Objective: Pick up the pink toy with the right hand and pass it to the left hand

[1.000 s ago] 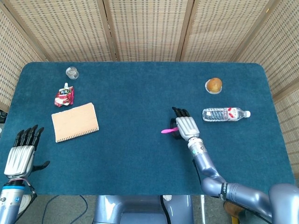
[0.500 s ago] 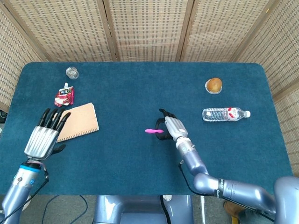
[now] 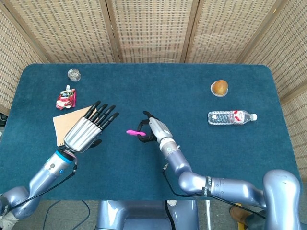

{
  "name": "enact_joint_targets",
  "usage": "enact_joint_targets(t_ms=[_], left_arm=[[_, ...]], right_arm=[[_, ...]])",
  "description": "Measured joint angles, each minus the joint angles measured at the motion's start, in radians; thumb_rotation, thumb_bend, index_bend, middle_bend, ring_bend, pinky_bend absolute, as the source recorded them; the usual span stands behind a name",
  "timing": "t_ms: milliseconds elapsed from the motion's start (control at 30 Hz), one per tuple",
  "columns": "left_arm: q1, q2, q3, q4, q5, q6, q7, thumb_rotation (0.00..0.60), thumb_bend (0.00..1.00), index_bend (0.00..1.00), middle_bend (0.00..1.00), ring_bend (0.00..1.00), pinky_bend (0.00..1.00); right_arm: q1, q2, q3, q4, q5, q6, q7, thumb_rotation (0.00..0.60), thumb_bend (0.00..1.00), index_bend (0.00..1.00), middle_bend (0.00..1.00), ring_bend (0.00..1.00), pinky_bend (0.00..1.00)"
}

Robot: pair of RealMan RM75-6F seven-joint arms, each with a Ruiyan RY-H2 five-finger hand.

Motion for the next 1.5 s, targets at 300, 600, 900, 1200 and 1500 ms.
enact_joint_targets(t_ms=[300, 600, 900, 1200, 1500], left_arm=[[-0.109, -0.108, -0.011, 0.112, 0.026, -0.07, -0.034, 0.6, 0.27, 0.32, 0.0, 0.0, 0.0], [-0.149, -0.203, -0.001, 0.202, -0.002, -0.072, -0.029, 0.6, 0.35, 0.36, 0.0, 0.0, 0.0], [-0.146, -0.191, 0.031, 0.217, -0.007, -0.056, -0.056, 0.6, 0.35, 0.4, 0.0, 0.0, 0.0], [-0.142, -0.188, 0.061, 0.232, -0.021, -0.054, -0.078, 0.6, 0.35, 0.4, 0.0, 0.0, 0.0], [-0.147, -0.219, 0.073, 0.249, -0.026, -0.047, -0.081, 0.6, 0.36, 0.43, 0.0, 0.0, 0.0]], right_arm=[[0.046, -0.025, 0.001, 0.013, 0.042, 0.015, 0.014, 0.6, 0.58, 0.65, 0.11, 0.0, 0.0], [0.052, -0.027, -0.024, 0.025, 0.039, 0.018, 0.032, 0.6, 0.58, 0.65, 0.11, 0.0, 0.0], [0.056, -0.026, -0.037, 0.036, 0.032, 0.02, 0.044, 0.6, 0.58, 0.65, 0.11, 0.0, 0.0], [0.056, -0.021, -0.047, 0.036, 0.028, 0.013, 0.057, 0.6, 0.58, 0.65, 0.11, 0.0, 0.0], [0.054, -0.018, -0.053, 0.038, 0.023, 0.009, 0.07, 0.6, 0.58, 0.65, 0.11, 0.0, 0.0]])
